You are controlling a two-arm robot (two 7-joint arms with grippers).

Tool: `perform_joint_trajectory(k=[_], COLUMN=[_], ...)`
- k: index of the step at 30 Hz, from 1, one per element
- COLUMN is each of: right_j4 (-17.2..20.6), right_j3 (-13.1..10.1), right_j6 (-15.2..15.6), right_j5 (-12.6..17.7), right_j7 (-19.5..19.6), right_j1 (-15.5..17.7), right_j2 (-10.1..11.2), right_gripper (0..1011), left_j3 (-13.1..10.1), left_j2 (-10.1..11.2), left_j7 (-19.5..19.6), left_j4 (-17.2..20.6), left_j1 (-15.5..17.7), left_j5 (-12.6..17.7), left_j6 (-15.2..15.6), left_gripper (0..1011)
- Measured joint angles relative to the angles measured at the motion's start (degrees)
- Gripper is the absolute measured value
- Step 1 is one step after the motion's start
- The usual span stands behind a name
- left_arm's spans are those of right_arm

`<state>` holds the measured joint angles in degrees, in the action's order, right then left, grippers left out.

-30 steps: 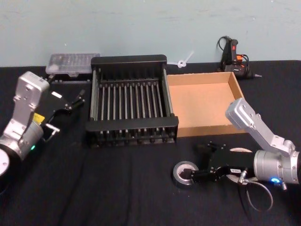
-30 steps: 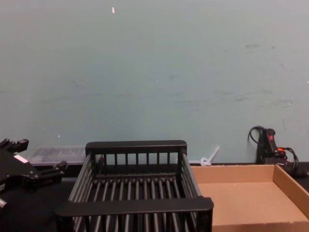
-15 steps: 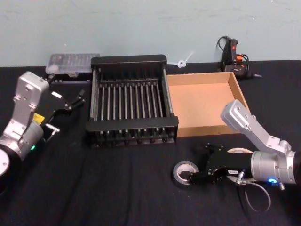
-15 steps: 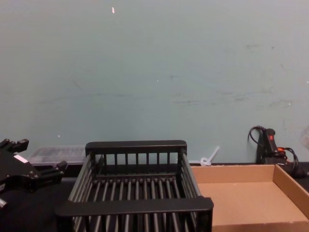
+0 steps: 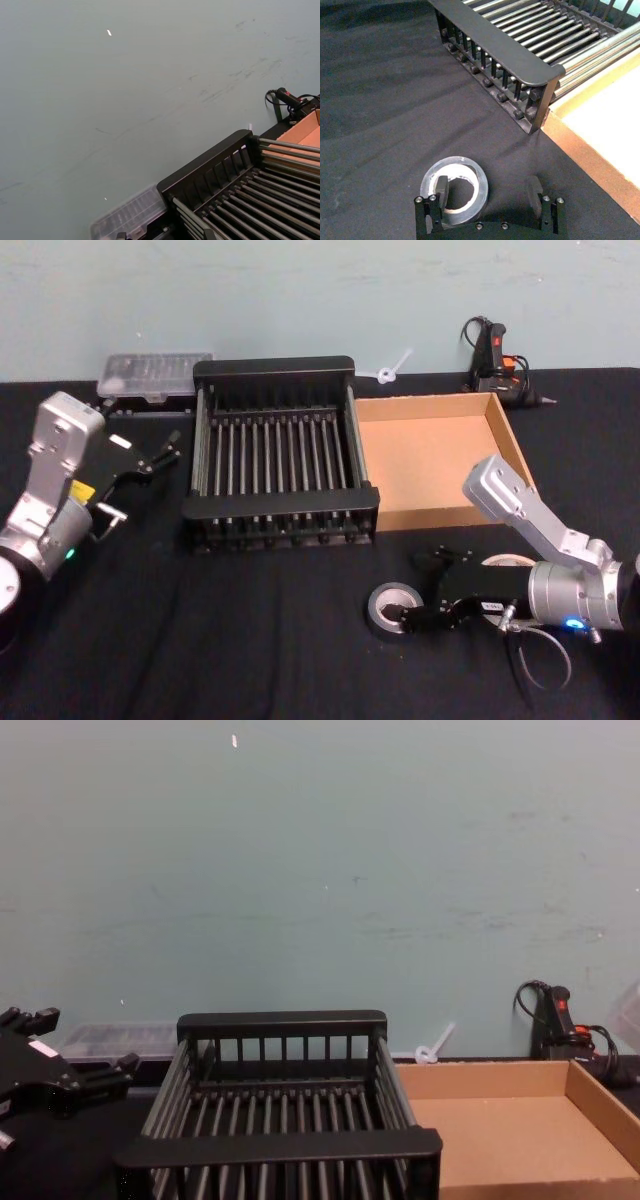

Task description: Pick up the white tape and place it into the black box , Pick up the silver tape and place it into the brown box.

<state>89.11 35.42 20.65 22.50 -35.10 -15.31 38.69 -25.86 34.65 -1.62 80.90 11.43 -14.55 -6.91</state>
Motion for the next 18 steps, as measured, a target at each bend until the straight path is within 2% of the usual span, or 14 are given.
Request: perform_joint_trajectory(k=[18], right_j4=[-0.1], right_j3=[-0.1], right_j6=[-0.2], right_j5=[-0.4], right_j7=[0.2], right_j1=[0.0], right_j2=[-0.1], right_gripper=[1002], left_j3=[0.0], left_j2=[0.0], left_j7=[0.0], left_j4=[0.0], left_j1=[0.0], left_j5=[0.0], left_j6=[0.0], left_gripper=[1001])
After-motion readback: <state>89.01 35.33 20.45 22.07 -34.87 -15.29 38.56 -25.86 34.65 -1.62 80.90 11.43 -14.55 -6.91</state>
